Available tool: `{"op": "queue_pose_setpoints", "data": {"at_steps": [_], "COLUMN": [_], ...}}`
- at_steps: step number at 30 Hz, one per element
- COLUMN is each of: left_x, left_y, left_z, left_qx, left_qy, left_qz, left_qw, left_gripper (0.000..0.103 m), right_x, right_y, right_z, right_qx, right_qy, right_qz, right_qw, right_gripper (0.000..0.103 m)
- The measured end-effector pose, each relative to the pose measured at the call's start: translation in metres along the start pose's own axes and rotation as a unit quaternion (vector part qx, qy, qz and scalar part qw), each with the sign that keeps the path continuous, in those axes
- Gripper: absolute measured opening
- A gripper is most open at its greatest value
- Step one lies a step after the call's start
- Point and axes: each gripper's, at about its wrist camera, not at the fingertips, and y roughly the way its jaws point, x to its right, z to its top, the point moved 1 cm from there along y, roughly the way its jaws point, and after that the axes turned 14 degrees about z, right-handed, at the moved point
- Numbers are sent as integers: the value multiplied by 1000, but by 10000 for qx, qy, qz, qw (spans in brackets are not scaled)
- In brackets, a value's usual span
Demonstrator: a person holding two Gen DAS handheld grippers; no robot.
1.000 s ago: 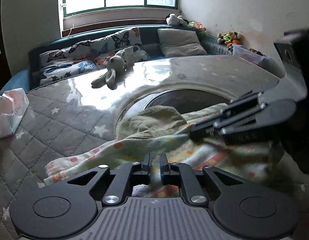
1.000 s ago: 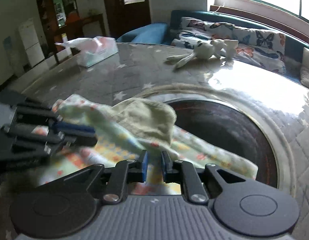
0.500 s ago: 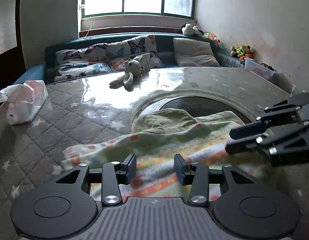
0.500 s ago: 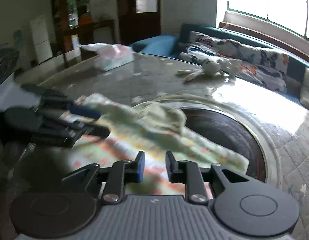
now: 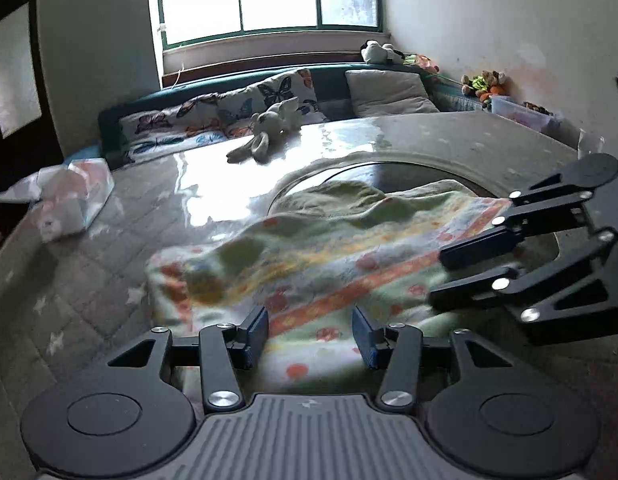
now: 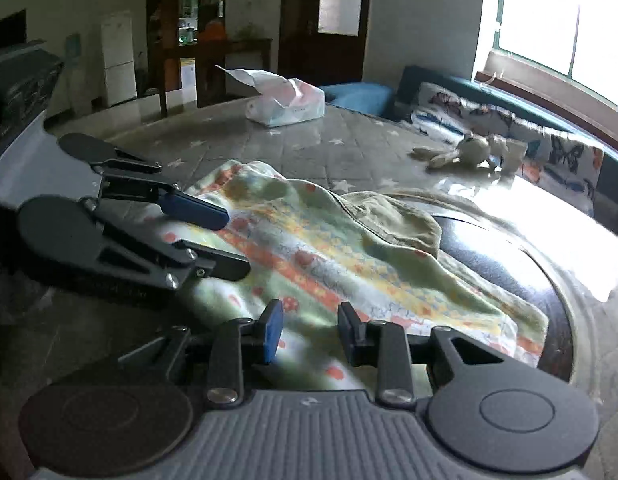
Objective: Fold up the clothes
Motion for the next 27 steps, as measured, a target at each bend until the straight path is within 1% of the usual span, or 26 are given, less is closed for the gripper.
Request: {"op": "queue_pose_setpoints", "data": {"at_steps": [2, 5, 9, 11, 15, 17, 19, 20, 22, 24, 27], "left_x": [-3, -5, -7, -8, -9, -10, -10, -11, -13, -14, -16], "left_y": [-3, -4, -3, -4, -1, -1, -1, -1, -1, 0, -1], "left_z": [-4, -7, -8, -8, -8, -8, -8, -8, -8, -7, -4], "left_qx": [-9, -24, -30, -28, -58, -66, -73, -78, -89, -120, -144], "left_qy": [-91, -209, -284, -288, -328, -349, -361, -367, -383, -419, -453], "left_qz": [-23, -54, -84, -93, -106, -106, -105, -105, -107, -125, -140], "left_qw": [10000, 9998, 9996, 9995, 9994, 9993, 9993, 9992, 9992, 9990, 9988], "left_gripper": [50, 50, 51, 51, 53, 54, 55, 55, 56, 56, 56], "right_x": [1, 11, 23, 25, 29, 36, 43, 46, 51, 51, 50], "right_y": [-9, -19, -26, -36, -55, -58, -53, -50, -47, -50, -55], "right_z": [-3, -10, -26, -29, -23, -23, -28, -32, -42, -43, -36], "right_qx": [74, 198, 105, 154, 496, 588, 464, 341, 241, 239, 253], "right_qy": [93, 435, 801, 901, 1018, 1114, 1233, 1300, 1378, 1380, 1422], "right_qz": [58, -5, -90, -89, -174, -289, -403, -471, -500, -509, -513], "right_qw": [9999, 9989, 9967, 9958, 9934, 9916, 9905, 9898, 9889, 9888, 9882], "right_gripper": [30, 30, 30, 30, 31, 31, 31, 29, 28, 28, 29]}}
